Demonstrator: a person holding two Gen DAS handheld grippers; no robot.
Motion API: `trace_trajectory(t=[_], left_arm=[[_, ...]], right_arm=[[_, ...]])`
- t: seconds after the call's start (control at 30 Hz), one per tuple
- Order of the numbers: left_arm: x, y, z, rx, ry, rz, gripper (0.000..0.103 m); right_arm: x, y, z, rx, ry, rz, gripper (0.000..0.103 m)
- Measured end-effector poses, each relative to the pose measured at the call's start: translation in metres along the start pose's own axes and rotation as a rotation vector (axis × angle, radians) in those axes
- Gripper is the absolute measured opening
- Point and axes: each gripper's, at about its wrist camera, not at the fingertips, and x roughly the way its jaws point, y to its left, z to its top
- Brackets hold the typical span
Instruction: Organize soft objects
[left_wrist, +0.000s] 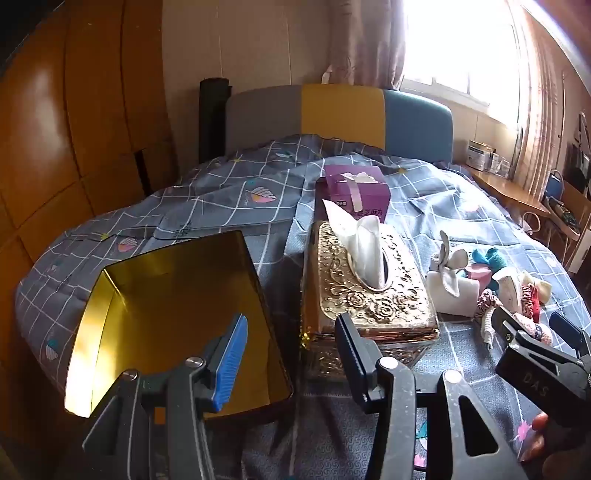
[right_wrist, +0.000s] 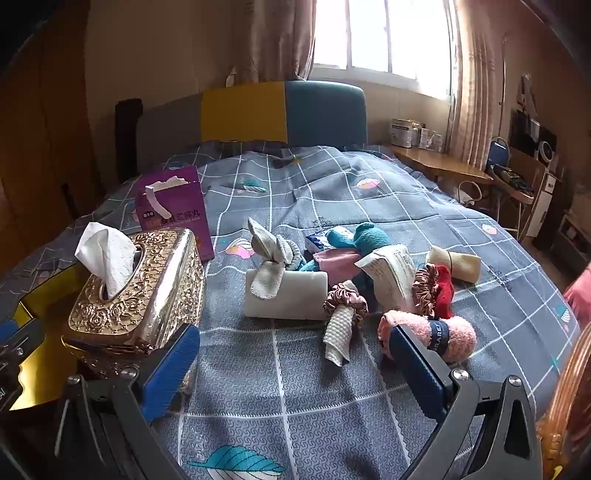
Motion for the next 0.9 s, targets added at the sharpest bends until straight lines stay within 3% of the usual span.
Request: trace_trajectory(t=[0.27,0.9], left_arm=[[0.002,0.003,0.003,0.012,0.016,0.083,0.05],[-0.002,0.008,0.002,0.011,0.003,0.09,0.05]], right_arm=[[-0.002,0.01,0.002,-0.023,0.01,-0.01,0.103],[-0.004,0.013,0.003,-0.039,0.002,0.002,0.103]])
